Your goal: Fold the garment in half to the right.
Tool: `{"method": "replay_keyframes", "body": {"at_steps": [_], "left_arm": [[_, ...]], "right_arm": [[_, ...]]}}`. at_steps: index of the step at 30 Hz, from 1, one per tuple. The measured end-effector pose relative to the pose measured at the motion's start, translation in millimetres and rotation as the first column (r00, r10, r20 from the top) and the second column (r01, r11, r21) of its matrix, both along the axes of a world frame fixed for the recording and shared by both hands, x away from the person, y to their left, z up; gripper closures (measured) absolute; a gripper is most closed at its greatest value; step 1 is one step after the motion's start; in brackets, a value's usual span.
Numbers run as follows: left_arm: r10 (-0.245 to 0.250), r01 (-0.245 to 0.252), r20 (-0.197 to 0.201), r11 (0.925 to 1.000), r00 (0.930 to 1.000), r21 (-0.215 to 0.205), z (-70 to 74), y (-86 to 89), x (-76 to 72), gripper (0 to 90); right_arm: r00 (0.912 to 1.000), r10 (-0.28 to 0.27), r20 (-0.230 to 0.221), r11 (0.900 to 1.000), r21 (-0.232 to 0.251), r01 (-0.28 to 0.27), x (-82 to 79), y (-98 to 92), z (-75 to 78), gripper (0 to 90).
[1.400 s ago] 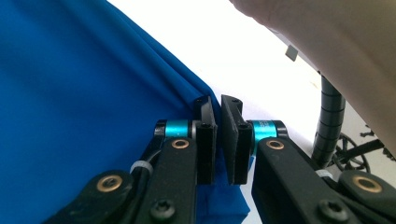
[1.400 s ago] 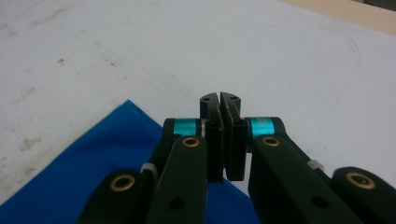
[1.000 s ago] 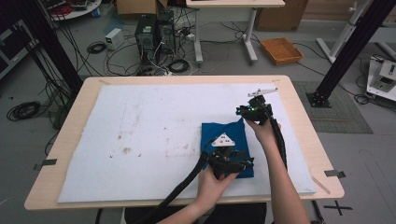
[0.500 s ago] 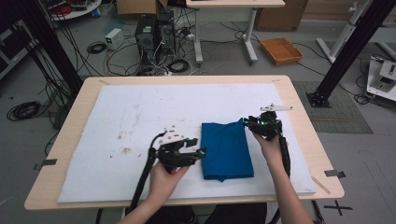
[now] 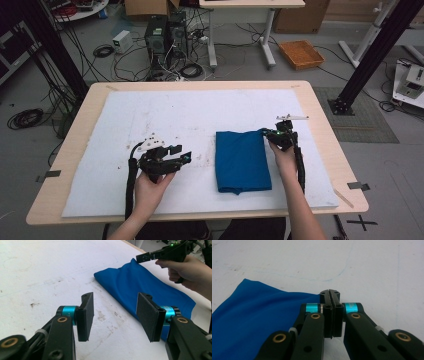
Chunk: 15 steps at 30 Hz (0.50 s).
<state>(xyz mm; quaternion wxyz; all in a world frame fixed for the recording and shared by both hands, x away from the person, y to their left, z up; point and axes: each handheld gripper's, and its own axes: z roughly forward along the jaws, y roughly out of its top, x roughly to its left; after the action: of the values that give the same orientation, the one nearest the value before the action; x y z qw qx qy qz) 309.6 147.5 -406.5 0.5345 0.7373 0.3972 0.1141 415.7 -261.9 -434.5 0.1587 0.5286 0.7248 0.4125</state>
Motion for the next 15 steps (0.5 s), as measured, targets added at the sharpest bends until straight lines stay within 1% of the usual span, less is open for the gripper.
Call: {"method": "replay_keyframes", "body": {"at_steps": [2,7,9,10,11,12,13,14,15], "left_arm": [[0.000,0.000,0.000,1.0000,1.0000,0.000,0.0,-0.7,-0.4,48.4],[0.000,0.000,-0.001,1.0000,1.0000,0.004,-0.6,-0.2,-0.6,48.4],[0.003,-0.003,0.002,1.0000,1.0000,0.005,-0.9,0.2,-0.6,48.4],[0.000,0.000,0.003,0.9999,1.0000,0.010,-0.6,1.0,-0.8,48.4],[0.000,0.000,0.006,0.9999,1.0000,0.011,-0.5,1.6,-1.0,48.4],[0.005,-0.005,0.011,0.9999,0.9999,0.013,-0.2,2.2,-1.0,48.3],[0.008,-0.008,0.013,0.9999,0.9999,0.013,0.2,3.3,-1.0,48.4],[0.009,-0.009,0.014,0.9999,0.9999,0.010,0.8,4.9,-1.0,48.3],[0.011,-0.011,0.017,0.9999,0.9998,0.008,1.6,6.6,-1.2,48.0]], "right_arm": [[0.9999,-0.013,0.005,1.000,0.001,0.013,-1.4,-2.6,0.5,90.0],[0.9992,-0.038,0.008,0.999,-0.023,0.038,-3.3,-4.3,0.5,89.9],[0.9985,-0.055,0.009,0.998,-0.028,0.055,-4.7,-6.0,0.6,82.4],[0.9982,-0.058,0.011,0.998,-0.024,0.058,-6.5,-7.6,1.5,80.3],[0.9982,-0.057,0.019,0.998,-0.015,0.058,-8.8,-9.6,2.7,76.1],[0.9977,-0.064,0.022,0.998,-0.003,0.064,-12.2,-11.4,4.8,73.3],[0.9976,-0.063,0.030,0.998,0.006,0.063,-16.7,-13.5,7.0,73.3],[0.9977,-0.052,0.045,0.999,0.011,0.051,-22.0,-15.8,9.3,72.5],[0.9975,-0.048,0.052,0.999,0.021,0.047,-29.0,-17.8,11.7,69.5]]}}
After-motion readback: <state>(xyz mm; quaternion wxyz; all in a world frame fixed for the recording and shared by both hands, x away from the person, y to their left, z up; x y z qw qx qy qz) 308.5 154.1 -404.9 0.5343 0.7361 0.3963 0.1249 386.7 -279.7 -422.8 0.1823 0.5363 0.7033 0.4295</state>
